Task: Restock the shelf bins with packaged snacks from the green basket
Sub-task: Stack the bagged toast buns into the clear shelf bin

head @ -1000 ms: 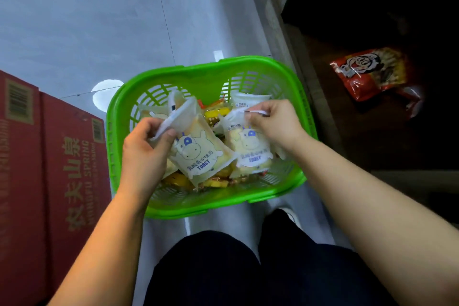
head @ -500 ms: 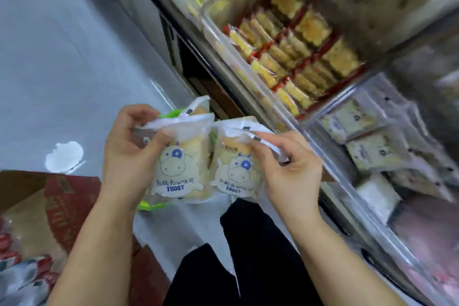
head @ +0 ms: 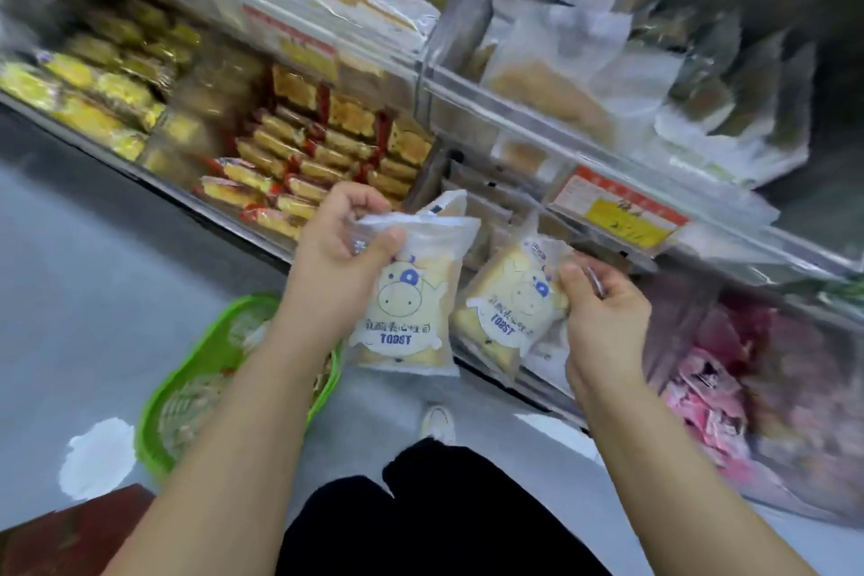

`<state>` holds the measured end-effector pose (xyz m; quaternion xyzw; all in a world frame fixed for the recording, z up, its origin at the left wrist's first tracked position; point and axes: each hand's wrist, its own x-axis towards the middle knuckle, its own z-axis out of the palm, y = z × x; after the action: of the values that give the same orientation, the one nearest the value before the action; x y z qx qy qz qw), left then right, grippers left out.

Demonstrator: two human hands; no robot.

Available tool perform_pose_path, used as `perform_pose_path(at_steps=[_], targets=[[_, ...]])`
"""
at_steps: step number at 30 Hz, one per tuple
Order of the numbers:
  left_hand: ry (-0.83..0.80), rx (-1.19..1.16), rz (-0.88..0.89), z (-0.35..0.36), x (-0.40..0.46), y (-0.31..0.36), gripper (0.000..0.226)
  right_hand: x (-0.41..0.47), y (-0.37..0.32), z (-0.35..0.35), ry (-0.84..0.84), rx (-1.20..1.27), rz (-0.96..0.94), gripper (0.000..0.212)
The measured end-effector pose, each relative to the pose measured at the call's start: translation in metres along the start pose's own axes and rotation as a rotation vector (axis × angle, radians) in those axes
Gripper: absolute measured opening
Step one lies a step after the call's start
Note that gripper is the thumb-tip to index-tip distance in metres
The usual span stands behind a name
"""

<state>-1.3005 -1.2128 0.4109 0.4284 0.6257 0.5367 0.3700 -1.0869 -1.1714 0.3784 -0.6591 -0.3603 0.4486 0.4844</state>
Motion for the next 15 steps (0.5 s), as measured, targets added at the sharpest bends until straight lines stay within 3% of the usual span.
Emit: perform_pose_path(at_steps=[4,8,11,13,15], targets=[[-0.020,0.049,-0.026,0.025,0.013,-0.012,0.030,0.028,0.027,0.004,0.038,-0.111,-0.029,0.014],[-0.090,0.045,-0.076,0.031,0.027,-0.019,0.027,0.033,0.047,0.004,-0.141,-0.493,0.076,0.013],[-0.150,0.037,-0.148,0.034,0.034,-0.023,0.021,0.027,0.039,0.003,-0.139,-0.754,-0.086,0.022],[-0.163,-0.020,-0.200,0.035,0.037,-0.026,0.020,0.017,0.027,0.005,-0.093,-0.713,-0.283,0.024],[-0.177,-0.112,-0.240,0.035,0.041,-0.031,0.021,0.010,0.020,0.013,-0.198,-0.536,-0.298,0.027]])
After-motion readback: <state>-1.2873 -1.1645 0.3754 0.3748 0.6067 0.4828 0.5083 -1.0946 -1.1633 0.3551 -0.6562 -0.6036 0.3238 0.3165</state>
